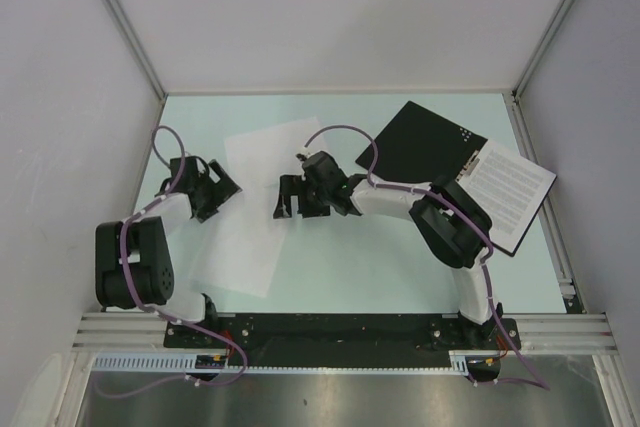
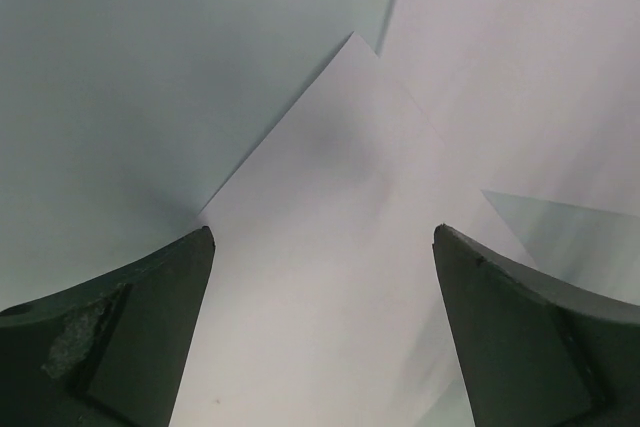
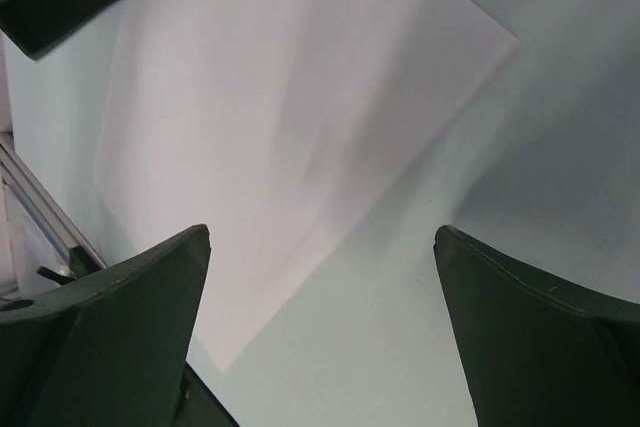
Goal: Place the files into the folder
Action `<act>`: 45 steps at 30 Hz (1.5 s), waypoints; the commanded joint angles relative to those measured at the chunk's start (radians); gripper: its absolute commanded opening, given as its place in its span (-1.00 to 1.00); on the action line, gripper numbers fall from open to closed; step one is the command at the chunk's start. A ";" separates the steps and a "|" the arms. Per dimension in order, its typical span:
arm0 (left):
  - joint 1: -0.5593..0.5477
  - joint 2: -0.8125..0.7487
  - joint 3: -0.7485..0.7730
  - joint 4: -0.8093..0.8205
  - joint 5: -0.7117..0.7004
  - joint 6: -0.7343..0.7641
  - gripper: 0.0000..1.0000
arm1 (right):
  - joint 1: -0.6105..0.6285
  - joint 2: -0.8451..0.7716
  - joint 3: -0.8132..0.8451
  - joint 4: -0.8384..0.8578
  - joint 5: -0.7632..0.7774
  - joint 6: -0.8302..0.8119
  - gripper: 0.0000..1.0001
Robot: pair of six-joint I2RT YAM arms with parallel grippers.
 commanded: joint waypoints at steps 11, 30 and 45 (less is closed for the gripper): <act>-0.102 -0.032 -0.212 0.009 0.201 -0.156 0.94 | 0.129 0.034 -0.002 -0.068 0.355 0.469 0.99; -0.105 -0.147 -0.323 0.058 0.176 -0.219 0.94 | 0.223 -0.150 -0.142 -0.216 0.420 0.510 1.00; -0.107 -0.162 -0.341 0.064 0.191 -0.224 0.94 | 0.223 -0.150 -0.340 0.372 0.335 0.708 1.00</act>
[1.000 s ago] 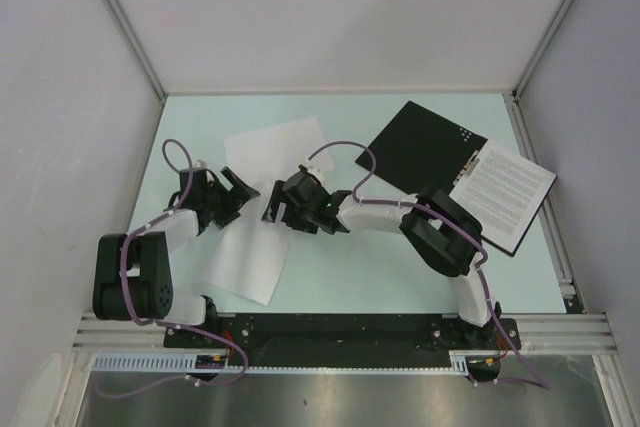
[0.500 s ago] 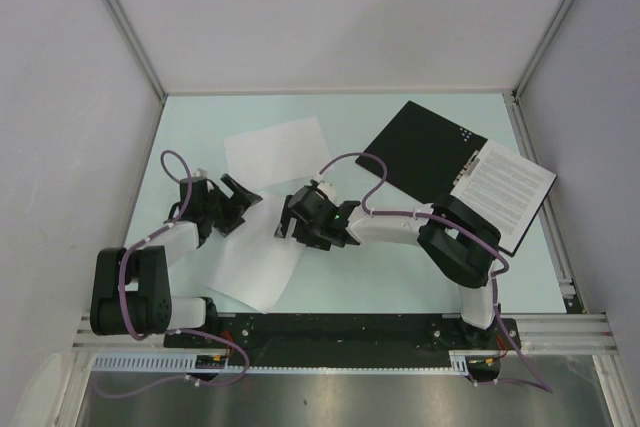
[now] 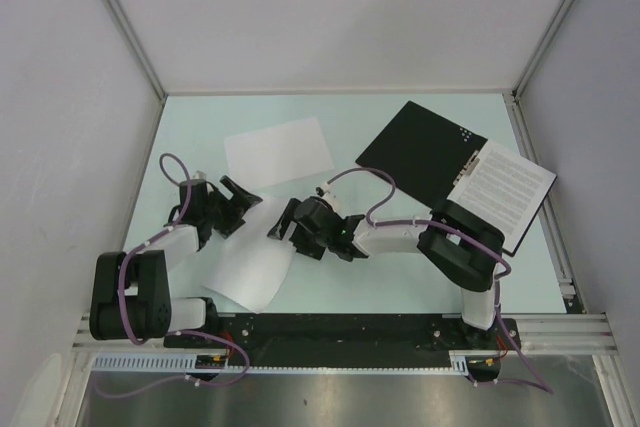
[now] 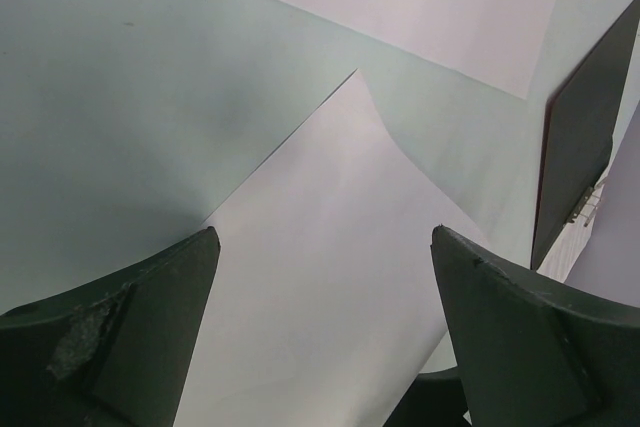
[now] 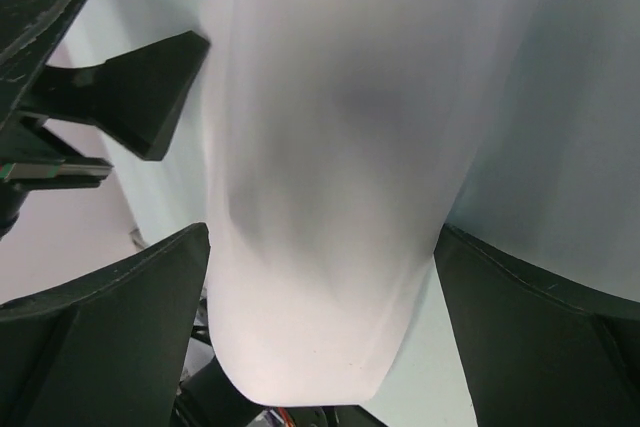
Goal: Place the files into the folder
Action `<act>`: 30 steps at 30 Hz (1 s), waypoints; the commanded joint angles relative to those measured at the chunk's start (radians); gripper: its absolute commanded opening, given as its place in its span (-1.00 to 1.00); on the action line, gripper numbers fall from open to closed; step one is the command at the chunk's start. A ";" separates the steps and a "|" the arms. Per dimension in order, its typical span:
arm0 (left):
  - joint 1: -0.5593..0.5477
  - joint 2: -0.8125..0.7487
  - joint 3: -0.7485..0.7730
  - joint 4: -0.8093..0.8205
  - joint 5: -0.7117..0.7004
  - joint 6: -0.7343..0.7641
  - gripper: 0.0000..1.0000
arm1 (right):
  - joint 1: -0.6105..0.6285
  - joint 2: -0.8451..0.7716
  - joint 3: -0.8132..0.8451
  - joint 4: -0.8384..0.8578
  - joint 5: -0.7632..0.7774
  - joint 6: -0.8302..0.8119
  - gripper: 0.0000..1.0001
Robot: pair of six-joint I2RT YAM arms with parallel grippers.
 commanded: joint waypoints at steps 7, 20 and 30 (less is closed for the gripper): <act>-0.015 0.027 -0.058 -0.168 -0.006 0.011 0.94 | 0.000 -0.002 -0.151 0.569 -0.137 -0.065 1.00; -0.016 0.011 -0.060 -0.162 -0.003 0.023 0.94 | -0.018 -0.108 -0.264 0.688 -0.125 -0.140 0.99; -0.018 0.012 -0.049 -0.168 0.005 0.029 0.94 | -0.093 -0.065 -0.261 0.859 -0.182 -0.059 0.89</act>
